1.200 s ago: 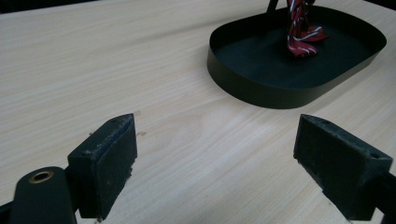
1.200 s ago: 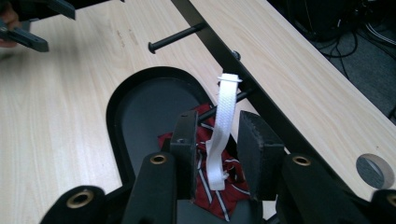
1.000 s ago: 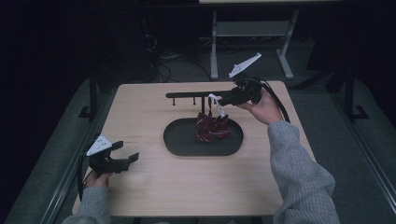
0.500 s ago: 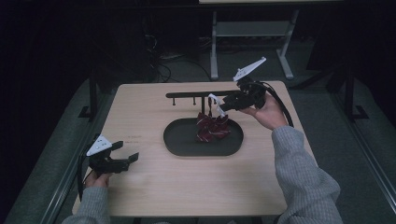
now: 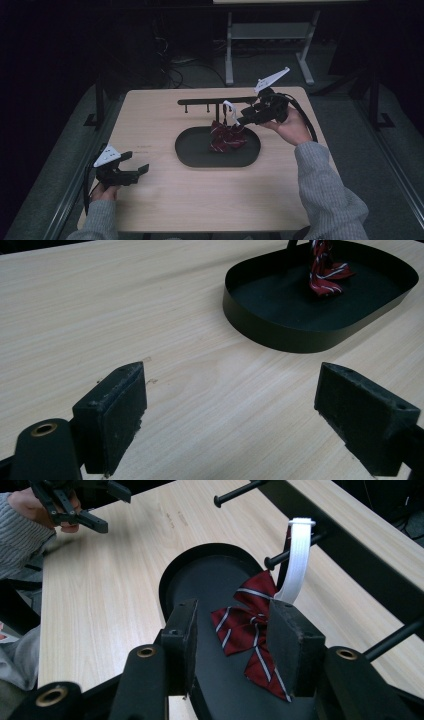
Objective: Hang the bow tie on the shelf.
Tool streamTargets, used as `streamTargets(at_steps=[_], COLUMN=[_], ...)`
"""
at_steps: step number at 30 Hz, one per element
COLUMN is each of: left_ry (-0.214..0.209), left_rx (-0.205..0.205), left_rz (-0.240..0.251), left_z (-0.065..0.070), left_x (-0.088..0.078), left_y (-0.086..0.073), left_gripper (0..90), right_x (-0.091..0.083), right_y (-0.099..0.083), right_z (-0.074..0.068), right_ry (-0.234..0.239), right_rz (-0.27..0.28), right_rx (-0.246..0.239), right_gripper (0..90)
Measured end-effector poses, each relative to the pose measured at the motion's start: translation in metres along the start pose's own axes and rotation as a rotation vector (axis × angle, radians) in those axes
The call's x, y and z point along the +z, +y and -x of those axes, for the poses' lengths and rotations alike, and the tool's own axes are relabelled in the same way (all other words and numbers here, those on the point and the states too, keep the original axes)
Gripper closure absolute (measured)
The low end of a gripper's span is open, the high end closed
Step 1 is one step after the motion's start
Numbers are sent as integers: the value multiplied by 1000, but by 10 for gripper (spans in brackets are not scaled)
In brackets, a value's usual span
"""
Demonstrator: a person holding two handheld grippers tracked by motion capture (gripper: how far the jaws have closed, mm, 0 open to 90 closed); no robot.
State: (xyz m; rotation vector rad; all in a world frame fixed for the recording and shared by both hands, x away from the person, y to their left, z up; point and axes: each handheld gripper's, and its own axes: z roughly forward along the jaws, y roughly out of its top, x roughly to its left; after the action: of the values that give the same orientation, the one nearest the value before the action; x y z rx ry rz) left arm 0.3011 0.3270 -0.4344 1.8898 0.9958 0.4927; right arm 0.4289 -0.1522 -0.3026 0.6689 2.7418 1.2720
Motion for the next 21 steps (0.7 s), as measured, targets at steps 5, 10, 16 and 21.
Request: streamTargets(at_steps=[5,10,16,21], left_ry=[-3,-2,-2,0], left_rx=[8,4,3,5], left_rz=[-5,3,3,4], left_z=[0,1,1,1], left_x=[1,0,0,0], left_y=[0,0,0,0], left_gripper=[130,130,130,130], right_x=[2,3,3,3], right_y=[-5,-11,-16,-21], right_z=[-3,-4,-5,-6], right_ry=[15,27,33,34], right_rz=[-1,2,3,8], right_rx=[17,23,31,37], right_gripper=[529,522,519,515])
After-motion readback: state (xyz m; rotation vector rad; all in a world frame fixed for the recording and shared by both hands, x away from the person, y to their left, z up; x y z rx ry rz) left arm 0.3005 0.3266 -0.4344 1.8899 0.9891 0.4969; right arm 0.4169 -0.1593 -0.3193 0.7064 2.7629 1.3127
